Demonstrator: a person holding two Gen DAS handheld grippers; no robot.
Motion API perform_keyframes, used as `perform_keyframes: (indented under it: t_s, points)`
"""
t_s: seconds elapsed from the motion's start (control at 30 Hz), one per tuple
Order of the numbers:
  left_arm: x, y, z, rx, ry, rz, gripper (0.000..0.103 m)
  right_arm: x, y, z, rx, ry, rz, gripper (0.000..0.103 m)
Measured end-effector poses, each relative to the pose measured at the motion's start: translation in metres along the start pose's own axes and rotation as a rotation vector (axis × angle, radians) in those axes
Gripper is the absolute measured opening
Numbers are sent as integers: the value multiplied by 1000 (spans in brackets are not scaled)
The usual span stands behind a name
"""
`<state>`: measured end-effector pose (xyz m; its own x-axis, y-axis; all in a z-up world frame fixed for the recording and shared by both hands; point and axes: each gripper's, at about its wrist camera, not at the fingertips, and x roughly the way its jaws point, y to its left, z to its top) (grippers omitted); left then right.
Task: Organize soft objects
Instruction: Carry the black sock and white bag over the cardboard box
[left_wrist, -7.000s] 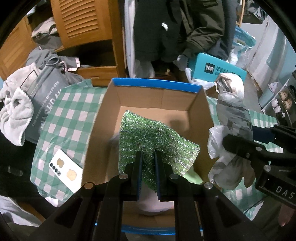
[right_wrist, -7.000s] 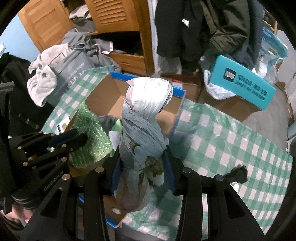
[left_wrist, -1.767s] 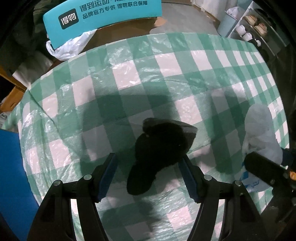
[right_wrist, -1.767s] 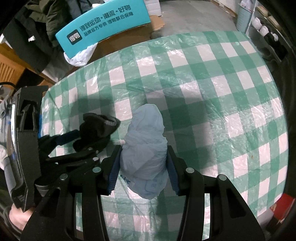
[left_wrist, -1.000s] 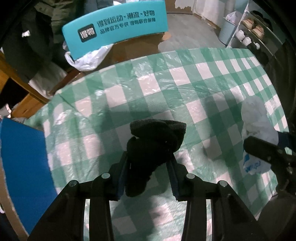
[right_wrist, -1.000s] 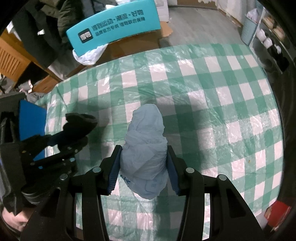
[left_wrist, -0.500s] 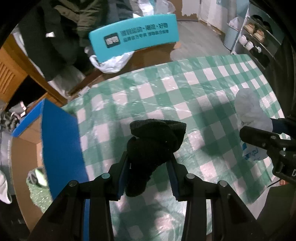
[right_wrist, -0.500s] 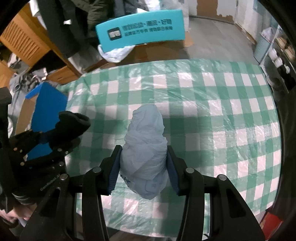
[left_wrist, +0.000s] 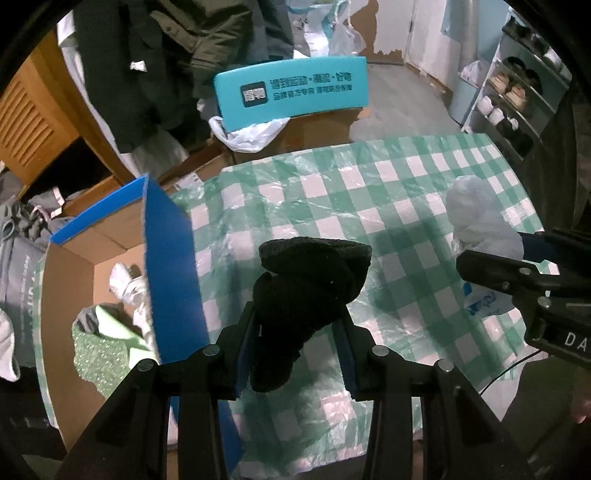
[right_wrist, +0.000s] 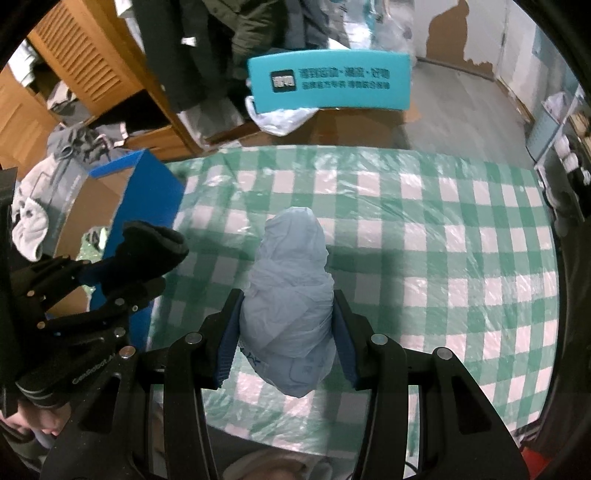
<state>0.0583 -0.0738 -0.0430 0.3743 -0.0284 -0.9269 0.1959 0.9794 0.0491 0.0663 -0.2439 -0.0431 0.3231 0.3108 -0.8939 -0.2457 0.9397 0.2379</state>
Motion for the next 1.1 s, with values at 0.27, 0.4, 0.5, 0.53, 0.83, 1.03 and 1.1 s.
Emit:
perform_keyframes:
  t_s: [0.27,0.4,0.5,0.53,0.83,1.03,1.1]
  points:
    - [-22,16,-9,-11,-40,3,40,-6,27,9,-38,-21,19,46]
    - [-31,24,-11,-21,-62,10,40,-8,42,14,-62,-26,32,46]
    - [-37,33,-14,-29,-73,12,40,-9,52,16,-78,-29,43,46]
    - [-39,37,-15,-36,-77,8,40,-9,55,17,-82,-30,46,46]
    - [-54,67,-25,-80,-105,13,40,-5,87,27,-121,-28,72,46]
    - [-56,91,-32,-122,-108,22,40,-1,110,32,-152,-26,84,46]
    - [-56,98,-34,-136,-107,26,40,1,118,34,-163,-22,89,46]
